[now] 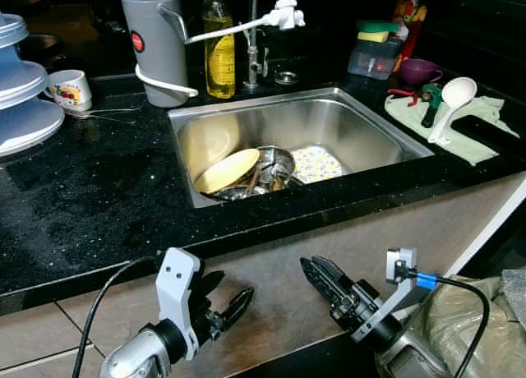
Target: Kitchen organization
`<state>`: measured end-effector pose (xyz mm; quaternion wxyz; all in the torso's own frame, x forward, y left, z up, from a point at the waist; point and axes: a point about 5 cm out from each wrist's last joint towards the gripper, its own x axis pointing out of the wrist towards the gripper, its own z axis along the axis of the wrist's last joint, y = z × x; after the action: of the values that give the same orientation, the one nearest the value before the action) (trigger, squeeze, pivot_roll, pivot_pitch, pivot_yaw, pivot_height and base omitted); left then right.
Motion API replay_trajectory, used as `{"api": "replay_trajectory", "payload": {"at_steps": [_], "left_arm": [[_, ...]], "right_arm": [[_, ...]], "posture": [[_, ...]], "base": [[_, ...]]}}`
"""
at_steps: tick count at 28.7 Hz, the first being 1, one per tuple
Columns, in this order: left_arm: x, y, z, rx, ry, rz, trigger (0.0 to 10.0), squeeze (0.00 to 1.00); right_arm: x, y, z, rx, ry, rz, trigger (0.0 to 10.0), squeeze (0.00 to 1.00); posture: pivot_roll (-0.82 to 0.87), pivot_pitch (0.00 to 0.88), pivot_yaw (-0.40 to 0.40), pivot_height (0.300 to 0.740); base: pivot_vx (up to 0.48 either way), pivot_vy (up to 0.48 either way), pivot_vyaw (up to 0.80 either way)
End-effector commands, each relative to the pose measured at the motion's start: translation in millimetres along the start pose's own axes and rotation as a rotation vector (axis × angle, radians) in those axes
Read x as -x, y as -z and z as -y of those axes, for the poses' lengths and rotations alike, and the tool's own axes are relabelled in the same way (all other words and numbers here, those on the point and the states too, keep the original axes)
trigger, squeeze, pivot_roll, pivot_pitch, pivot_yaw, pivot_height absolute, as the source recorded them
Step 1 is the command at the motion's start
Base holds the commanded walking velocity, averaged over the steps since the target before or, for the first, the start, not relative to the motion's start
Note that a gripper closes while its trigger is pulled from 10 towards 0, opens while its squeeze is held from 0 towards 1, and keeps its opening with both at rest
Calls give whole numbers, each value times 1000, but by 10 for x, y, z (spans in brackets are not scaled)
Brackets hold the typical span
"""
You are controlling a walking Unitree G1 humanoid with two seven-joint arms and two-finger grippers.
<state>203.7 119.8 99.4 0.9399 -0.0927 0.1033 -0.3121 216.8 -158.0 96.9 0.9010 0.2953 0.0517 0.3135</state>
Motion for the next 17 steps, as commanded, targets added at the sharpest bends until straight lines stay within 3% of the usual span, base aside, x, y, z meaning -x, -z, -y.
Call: {"api": "replay_trajectory", "payload": {"at_steps": [1, 17], "left_arm": [[-2, 17, -20, 13, -4, -10, 10000, 0], [-6, 42, -37, 15, 6, -21, 10000, 0]], "right_arm": [[-6, 27, 2, -23, -8, -5, 10000, 0], [-29, 65, -2, -24, -20, -16, 10000, 0]], "posture": [[-94, 0, -17, 740], [-94, 0, -10, 740]], "base": [[0, 0, 0], [0, 0, 0]]}}
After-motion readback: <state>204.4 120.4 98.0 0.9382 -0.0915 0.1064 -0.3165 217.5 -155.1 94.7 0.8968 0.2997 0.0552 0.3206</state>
